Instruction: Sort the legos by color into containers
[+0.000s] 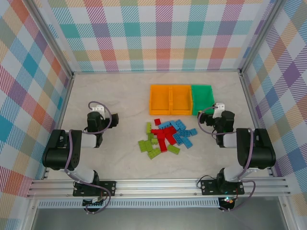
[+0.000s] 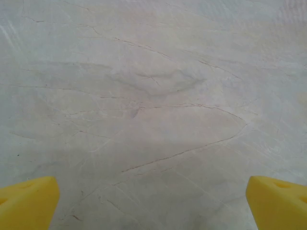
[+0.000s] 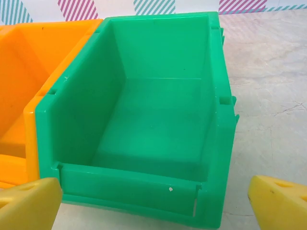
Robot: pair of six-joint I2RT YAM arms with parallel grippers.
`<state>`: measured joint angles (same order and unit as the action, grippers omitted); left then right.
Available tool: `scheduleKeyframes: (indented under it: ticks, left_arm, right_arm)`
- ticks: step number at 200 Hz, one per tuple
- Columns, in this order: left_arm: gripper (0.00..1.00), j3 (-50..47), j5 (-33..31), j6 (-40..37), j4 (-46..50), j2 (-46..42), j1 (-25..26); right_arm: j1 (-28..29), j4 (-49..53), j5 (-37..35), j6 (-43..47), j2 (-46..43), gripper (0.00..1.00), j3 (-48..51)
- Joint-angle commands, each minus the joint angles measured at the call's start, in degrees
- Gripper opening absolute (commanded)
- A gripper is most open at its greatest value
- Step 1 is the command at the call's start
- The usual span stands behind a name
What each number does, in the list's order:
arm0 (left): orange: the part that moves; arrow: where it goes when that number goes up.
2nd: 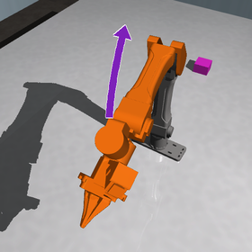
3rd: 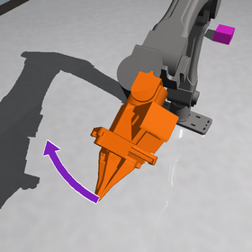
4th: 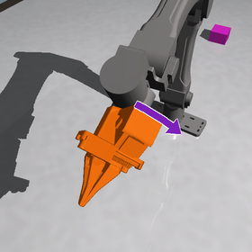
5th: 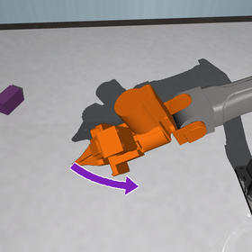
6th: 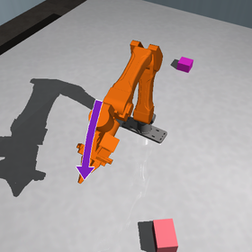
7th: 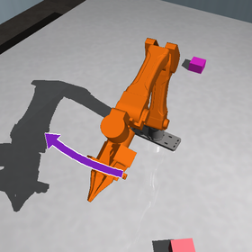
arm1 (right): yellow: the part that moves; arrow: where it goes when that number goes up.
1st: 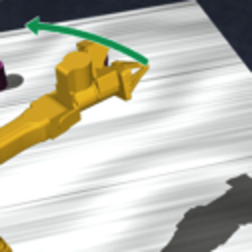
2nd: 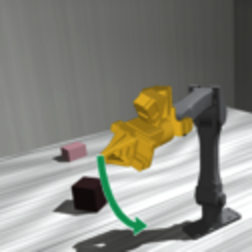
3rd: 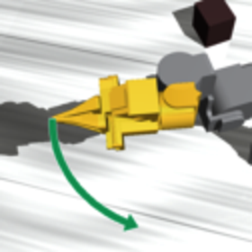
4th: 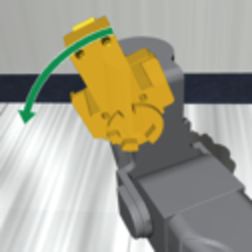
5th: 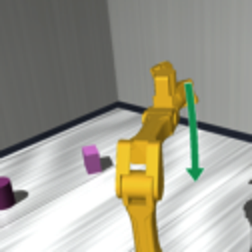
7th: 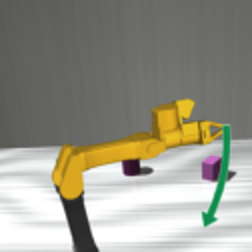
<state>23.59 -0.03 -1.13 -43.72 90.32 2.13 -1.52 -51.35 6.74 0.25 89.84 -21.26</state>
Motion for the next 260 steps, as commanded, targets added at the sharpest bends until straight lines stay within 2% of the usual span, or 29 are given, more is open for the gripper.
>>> scheduleKeyframes:
  ticks: [1,118,141,149,162,184,202,217,230,244,260]
  left_arm:
    - [1.0,0.78,-0.48,-0.72,-2.16,-0.5,0.42]
    - [1.0,0.8,-0.43,-0.79,-2.15,-0.5,0.42]
    - [1.0,1.87,-0.12,-1.22,1.21,-2.72,0.65]
    - [1.0,2.43,-0.65,-1.51,4.1,-4.87,1.15]
    - [1.0,3.02,-2.64,-1.58,8.69,-8.64,2.06]
    - [1.0,2.3,-4.22,-1.93,13.58,-17.35,4.69]
    - [1.0,2.98,0.12,0.19,19.38,-26.21,7.5]
    - [1.0,4.68,3.54,2.26,23.38,-32.58,12.21]
    - [1.0,8.02,4.03,1.97,29.62,-36.6,17.77]
    - [1.0,12.76,4.17,-0.42,36.47,-38.99,26.1]
    - [1.0,18.02,4.42,-4.55,44.98,-40.46,34.28]
  right_arm:
    - [0.29,-0.63,1.35,-0.51,-0.55,1.0,-1.18]
    - [0.06,-2.23,2.98,-0.33,-0.77,1.0,-0.34]
    - [0.4,-1.12,0.19,-0.58,-8.48,0.99,2.59]
    - [0.55,4.11,-2.71,-2.48,-13.86,0.99,2.99]
    - [0.58,19.51,-8.15,-10.59,-23.78,0.99,1.43]
    - [1.5,39.21,-5.96,-16.07,-38.49,0.98,-0.29]
    - [1.44,55.48,0.27,-20.76,-46.33,0.96,-3.89]
    - [1.53,66.29,7.58,-24.84,-48.0,0.91,-7.76]
    - [2.93,73.77,12.09,-26.83,-47.33,0.87,-10.71]
    - [6.37,80.45,12.05,-26.53,-45.32,0.87,-13.9]
    - [11.71,87.42,6.39,-25.27,-41.05,0.87,-18.53]
